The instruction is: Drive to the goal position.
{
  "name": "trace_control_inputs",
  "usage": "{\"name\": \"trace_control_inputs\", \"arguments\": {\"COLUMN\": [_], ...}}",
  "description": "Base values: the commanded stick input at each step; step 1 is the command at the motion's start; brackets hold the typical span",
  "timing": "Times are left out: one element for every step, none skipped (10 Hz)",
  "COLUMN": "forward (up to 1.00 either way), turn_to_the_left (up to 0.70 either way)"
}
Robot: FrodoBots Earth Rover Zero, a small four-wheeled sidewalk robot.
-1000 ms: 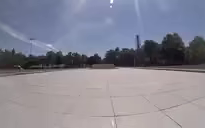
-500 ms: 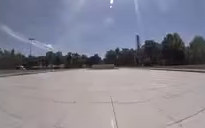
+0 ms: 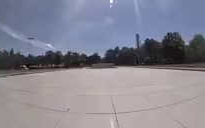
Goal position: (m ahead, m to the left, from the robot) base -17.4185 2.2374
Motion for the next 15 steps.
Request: {"name": "trace_control_inputs", "arguments": {"forward": [0.70,0.70,0.70,0.70,0.70,0.70,0.70,0.70,0.70,0.70,0.48,0.00,0.00,0.00,0.00], "turn_to_the_left": [0.00,0.00,0.00,0.00,0.00,0.00,0.00,0.00,0.00,0.00,0.00,0.00,0.00,0.00,0.00]}}
